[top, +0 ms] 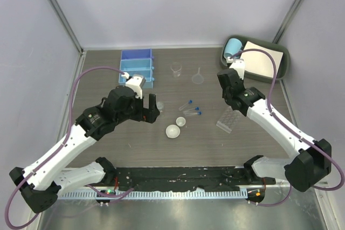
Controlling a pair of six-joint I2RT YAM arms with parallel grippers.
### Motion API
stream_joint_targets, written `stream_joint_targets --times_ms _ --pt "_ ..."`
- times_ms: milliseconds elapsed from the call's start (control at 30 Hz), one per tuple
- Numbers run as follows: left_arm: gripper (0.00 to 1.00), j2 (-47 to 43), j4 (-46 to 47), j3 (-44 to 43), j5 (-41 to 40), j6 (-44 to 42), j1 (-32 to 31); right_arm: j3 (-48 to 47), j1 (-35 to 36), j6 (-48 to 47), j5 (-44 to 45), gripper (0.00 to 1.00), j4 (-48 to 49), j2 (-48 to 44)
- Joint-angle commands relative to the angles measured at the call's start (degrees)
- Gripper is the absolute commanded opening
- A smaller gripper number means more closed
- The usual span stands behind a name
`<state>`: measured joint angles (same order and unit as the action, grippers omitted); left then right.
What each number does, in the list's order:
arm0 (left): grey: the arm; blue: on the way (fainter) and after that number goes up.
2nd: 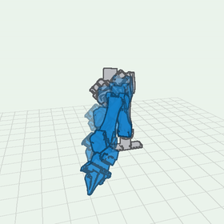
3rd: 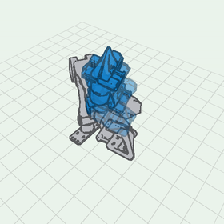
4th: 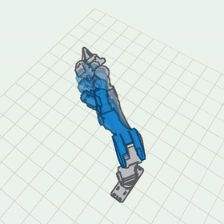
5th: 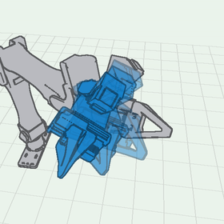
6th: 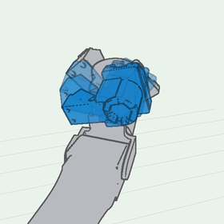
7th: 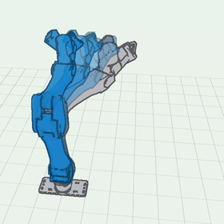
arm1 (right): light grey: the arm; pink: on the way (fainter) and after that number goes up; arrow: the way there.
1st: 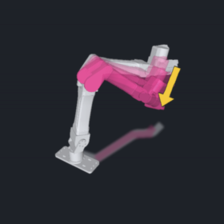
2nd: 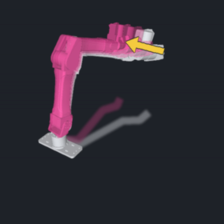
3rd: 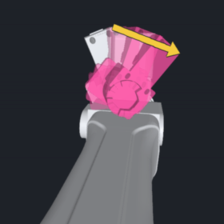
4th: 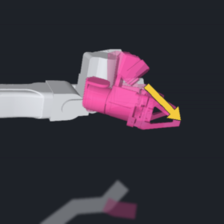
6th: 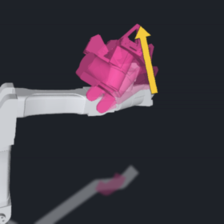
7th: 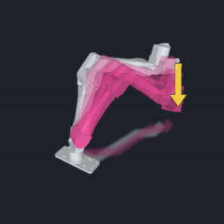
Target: Organize the chemistry lab equipment
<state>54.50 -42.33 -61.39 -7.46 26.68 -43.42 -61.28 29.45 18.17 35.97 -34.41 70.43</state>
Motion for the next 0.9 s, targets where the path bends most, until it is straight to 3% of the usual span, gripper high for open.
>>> stream_joint_targets --times_ms 0,867 --pt "1.0 -1.1 0.3 0.1 1.0 -0.6 0.2 1.9 -2.1 3.3 2.0 0.01 3.5 1.3" --pt "1.0 0.0 0.5 0.4 3.5 -0.7 1.4 7.7 -8.6 8.4 -3.8 0.01 8.5 6.0"
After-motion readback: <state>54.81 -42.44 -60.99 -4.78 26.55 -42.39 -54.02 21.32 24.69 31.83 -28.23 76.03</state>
